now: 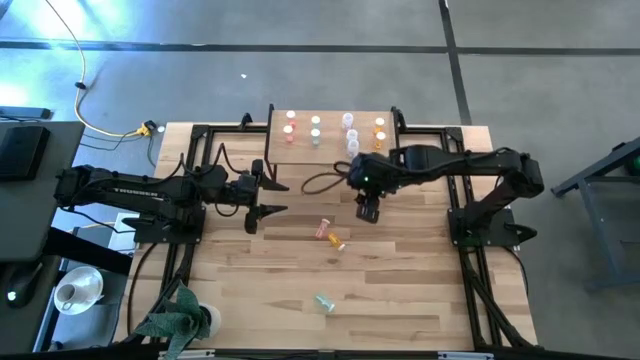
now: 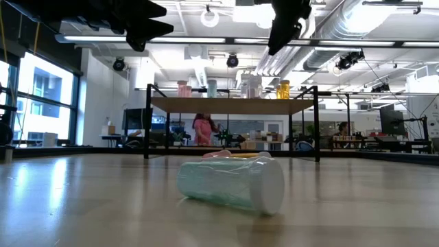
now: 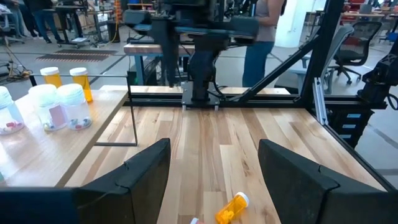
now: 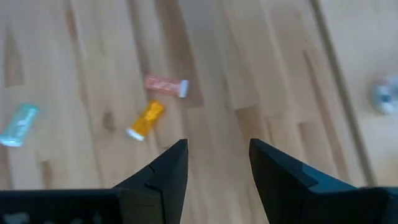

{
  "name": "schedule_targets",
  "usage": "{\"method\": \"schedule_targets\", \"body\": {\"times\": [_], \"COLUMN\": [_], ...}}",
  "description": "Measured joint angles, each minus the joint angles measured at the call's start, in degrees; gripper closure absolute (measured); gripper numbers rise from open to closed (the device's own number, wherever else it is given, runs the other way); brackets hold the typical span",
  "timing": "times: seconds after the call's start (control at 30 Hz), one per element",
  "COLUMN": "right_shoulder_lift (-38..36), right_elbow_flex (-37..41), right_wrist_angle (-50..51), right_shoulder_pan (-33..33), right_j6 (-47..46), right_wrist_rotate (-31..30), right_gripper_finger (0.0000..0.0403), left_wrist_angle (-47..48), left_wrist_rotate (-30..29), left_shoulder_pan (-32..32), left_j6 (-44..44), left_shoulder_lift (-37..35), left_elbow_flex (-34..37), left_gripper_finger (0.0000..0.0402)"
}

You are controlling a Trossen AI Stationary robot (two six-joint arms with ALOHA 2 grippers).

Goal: Pick and place medicine bottles onto shelf by color
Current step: Put the pink pill bottle on the shelf aligned with the other pink pill bottles

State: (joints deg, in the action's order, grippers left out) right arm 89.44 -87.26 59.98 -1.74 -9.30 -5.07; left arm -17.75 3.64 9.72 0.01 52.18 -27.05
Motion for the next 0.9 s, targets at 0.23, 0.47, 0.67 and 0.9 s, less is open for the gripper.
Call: {"method": "schedule_targets", "body": {"times": [0.23,0.47,0.67,0.9], "right_shoulder_lift": [1.8,7.3,11.8,16.4], "right_elbow_flex": [0.0,0.0,0.0,0.0], "right_wrist_angle": [-2.9,-7.2,-8.9,-10.9], "right_shoulder_pan": [4.8,7.8,10.0,11.3], "right_j6": [-0.5,4.9,8.9,14.4], "right_wrist_rotate": [0.0,-0.1,0.3,-0.3], "right_gripper_finger": [0.0240,0.0240,0.0240,0.0240], "left_wrist_angle": [2.4,3.5,3.9,4.5], "left_wrist_rotate": [0.0,0.0,0.0,0.0], "left_shoulder_pan": [0.0,0.0,0.0,0.0], "left_j6": [-1.1,-1.8,-1.9,-1.9], "left_shoulder_lift": [0.0,0.0,0.0,0.0], "left_elbow_flex": [0.0,0.0,0.0,0.0], "left_gripper_finger": [0.0167,0.0167,0.0167,0.0167]}}
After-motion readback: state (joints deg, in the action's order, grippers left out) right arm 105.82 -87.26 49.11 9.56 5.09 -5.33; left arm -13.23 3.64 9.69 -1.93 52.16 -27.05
